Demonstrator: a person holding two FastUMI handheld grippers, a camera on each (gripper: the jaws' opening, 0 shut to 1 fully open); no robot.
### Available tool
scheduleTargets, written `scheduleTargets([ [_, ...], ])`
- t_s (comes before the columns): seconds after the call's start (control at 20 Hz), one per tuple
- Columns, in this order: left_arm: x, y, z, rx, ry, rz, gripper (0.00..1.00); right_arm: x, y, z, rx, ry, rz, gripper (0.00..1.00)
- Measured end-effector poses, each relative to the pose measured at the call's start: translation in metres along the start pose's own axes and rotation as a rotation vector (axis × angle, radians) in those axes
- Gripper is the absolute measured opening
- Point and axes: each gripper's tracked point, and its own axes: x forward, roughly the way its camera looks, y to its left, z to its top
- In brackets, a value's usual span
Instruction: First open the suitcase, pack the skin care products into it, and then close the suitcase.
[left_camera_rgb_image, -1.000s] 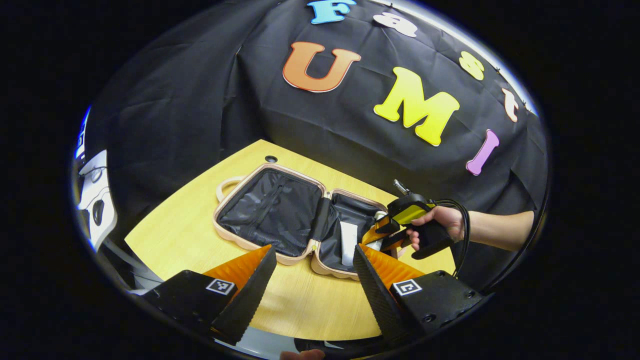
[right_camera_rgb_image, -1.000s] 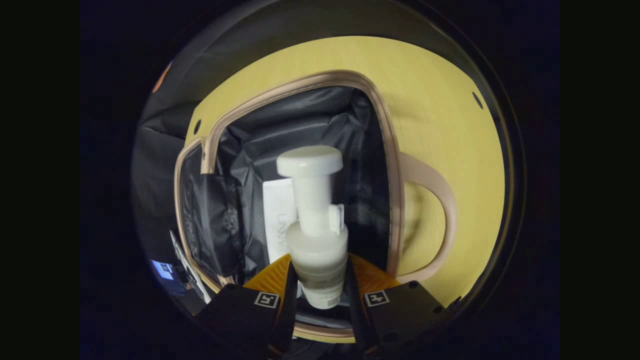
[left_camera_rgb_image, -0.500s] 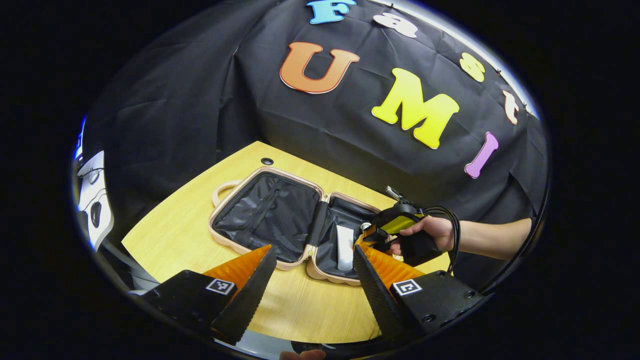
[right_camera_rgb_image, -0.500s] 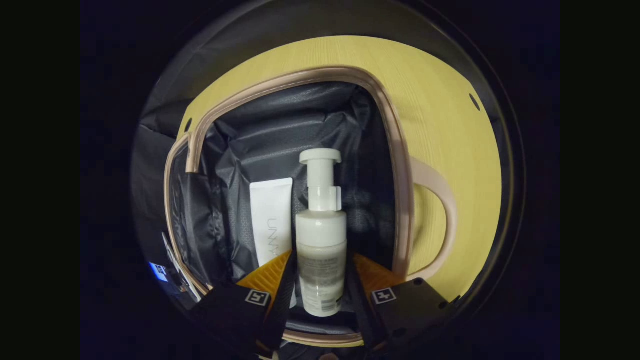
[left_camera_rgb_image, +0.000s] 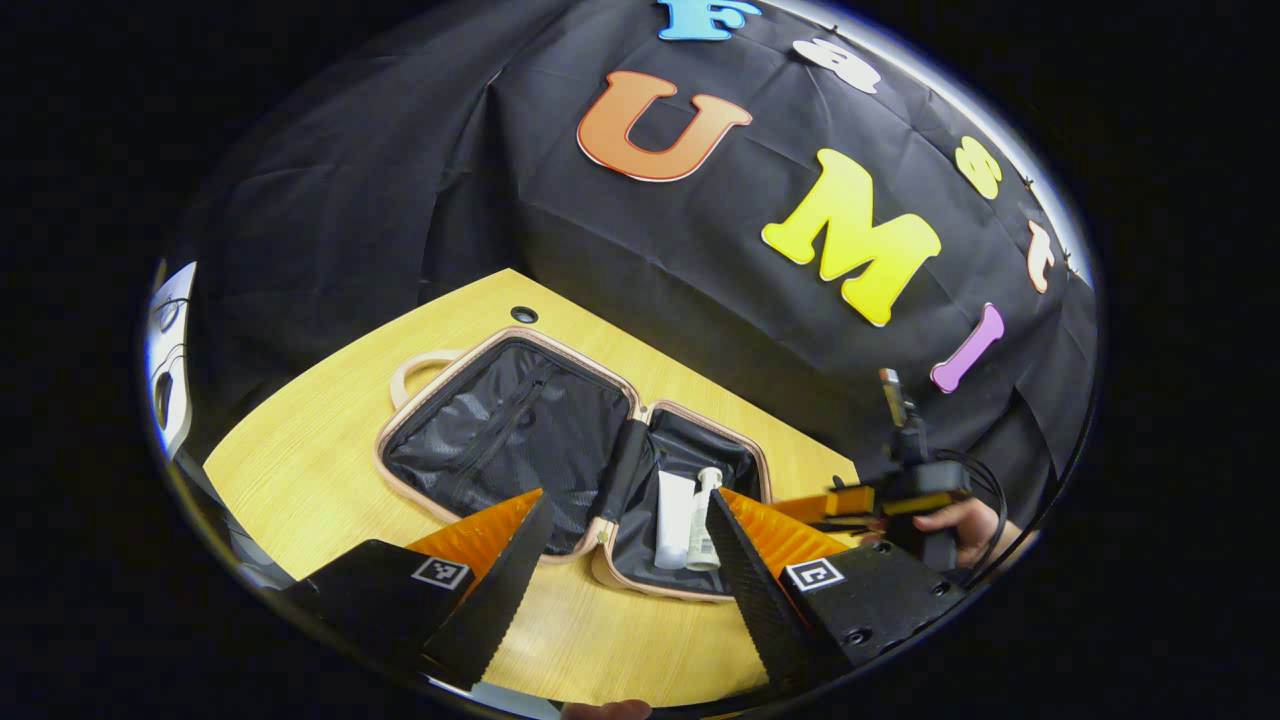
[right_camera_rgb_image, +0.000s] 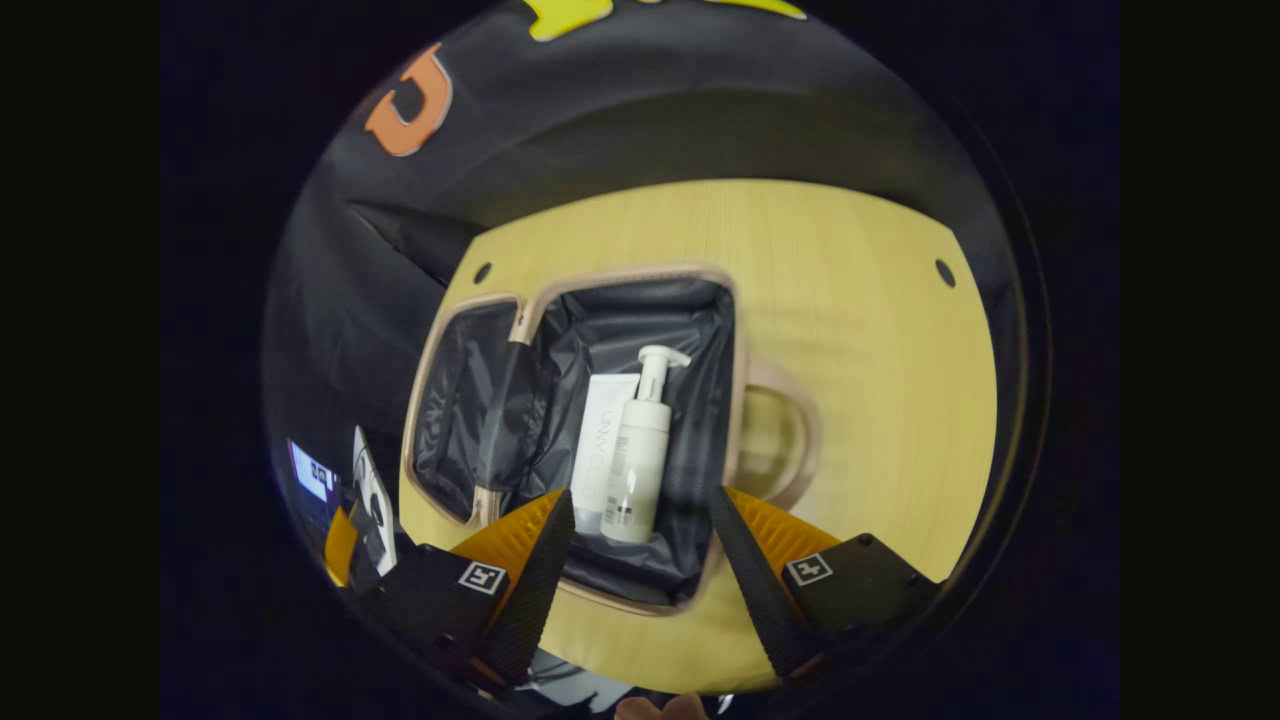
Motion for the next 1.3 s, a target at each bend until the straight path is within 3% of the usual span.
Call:
scheduleTargets([
  [0.25,0.02,0.057,0.03,0.034,-0.013,0.04,0.99,-0.08,-0.07,0.002,-0.146,-0.283,-0.001,0.78],
  [0.45,0.051,0.118,0.045,-0.099,-0.002,0.088,0.99,-0.144,-0.113,-0.01,-0.124,-0.445,-0.042,0.83],
  [0.5,0.062,0.135,0.048,-0.138,0.005,0.104,0.99,-0.158,-0.125,-0.013,-0.145,-0.473,-0.08,0.78],
  [0.6,0.082,0.175,0.047,-0.225,0.04,0.136,0.98,-0.183,-0.148,-0.016,-0.186,-0.533,-0.157,0.82],
  [0.7,0.103,0.208,0.042,-0.306,0.084,0.174,0.97,-0.205,-0.15,-0.02,-0.15,-0.56,-0.164,0.78],
  [0.8,0.118,0.23,0.034,-0.345,0.13,0.19,0.95,-0.218,-0.158,-0.024,-0.102,-0.567,-0.176,0.82],
  [0.85,0.126,0.242,0.03,-0.35,0.146,0.208,0.81,-0.223,-0.164,-0.025,-0.086,-0.569,-0.19,0.82],
  [0.95,0.14,0.243,0.034,-0.4,0.147,0.175,1.0,-0.23,-0.17,-0.026,-0.058,-0.569,-0.214,0.82],
  [1.0,0.145,0.243,0.038,-0.433,0.139,0.153,0.89,-0.233,-0.171,-0.026,-0.043,-0.569,-0.22,0.83],
  [1.2,0.164,0.251,0.037,-0.515,0.155,0.137,0.83,-0.235,-0.172,-0.03,-0.019,-0.558,-0.232,0.83],
  [1.3,0.166,0.257,0.03,-0.549,0.171,0.141,0.86,-0.239,-0.17,-0.032,-0.026,-0.563,-0.24,0.79],
])
